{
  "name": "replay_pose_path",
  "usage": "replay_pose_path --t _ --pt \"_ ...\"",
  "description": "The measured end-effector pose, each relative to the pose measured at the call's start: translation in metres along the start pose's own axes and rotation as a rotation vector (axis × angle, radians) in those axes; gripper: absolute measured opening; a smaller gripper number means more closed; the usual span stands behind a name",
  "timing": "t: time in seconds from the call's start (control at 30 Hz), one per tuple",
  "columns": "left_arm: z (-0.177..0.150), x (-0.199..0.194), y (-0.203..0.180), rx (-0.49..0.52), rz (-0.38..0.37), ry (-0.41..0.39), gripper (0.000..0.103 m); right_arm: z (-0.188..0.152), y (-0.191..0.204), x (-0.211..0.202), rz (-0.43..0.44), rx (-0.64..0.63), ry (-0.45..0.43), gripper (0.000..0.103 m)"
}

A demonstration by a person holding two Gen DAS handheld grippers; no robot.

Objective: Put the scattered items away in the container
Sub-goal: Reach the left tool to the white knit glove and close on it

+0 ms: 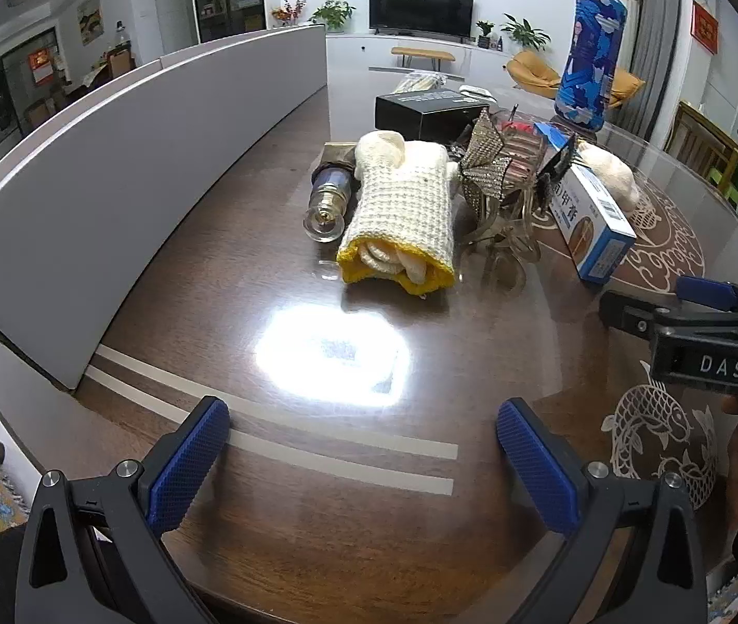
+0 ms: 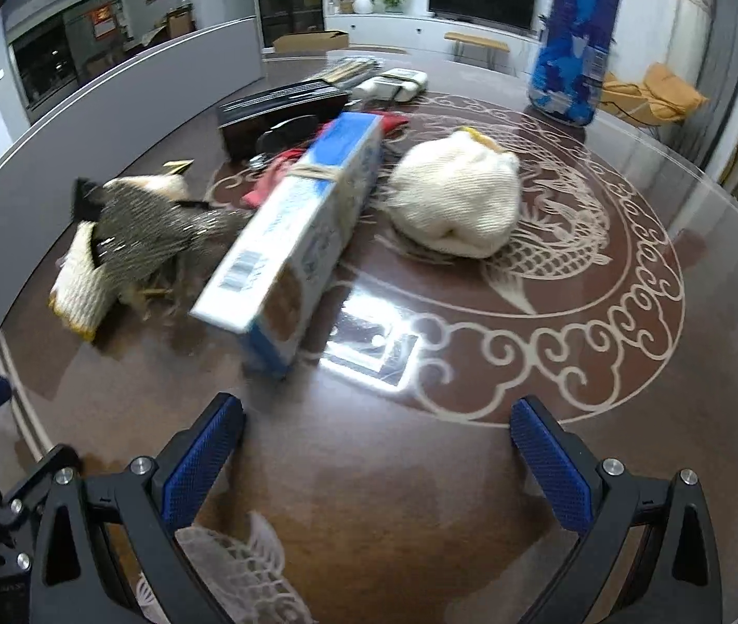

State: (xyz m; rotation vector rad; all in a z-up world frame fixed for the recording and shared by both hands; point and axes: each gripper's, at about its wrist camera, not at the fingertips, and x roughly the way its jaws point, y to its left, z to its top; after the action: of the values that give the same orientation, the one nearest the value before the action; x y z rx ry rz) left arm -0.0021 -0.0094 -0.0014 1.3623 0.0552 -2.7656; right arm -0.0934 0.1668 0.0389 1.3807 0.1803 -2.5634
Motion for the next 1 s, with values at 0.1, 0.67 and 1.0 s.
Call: replay_pose_path --t 0.1,0.67,1.0 --pt "-0.001 0.000 0.000 0.005 -0.011 0.000 0.103 -0.003 0.001 -0.001 0.001 0.001 -0.017 0.103" --pt "0.027 0.018 0.016 0.022 0.037 0.148 0.103 -0.006 0.003 -0.001 0.009 -0.010 -0.037 0.103" --pt "0.062 0.045 0.008 0.068 0.006 0.130 0.103 -0.006 0.002 -0.001 0.012 -0.009 -0.038 0.103"
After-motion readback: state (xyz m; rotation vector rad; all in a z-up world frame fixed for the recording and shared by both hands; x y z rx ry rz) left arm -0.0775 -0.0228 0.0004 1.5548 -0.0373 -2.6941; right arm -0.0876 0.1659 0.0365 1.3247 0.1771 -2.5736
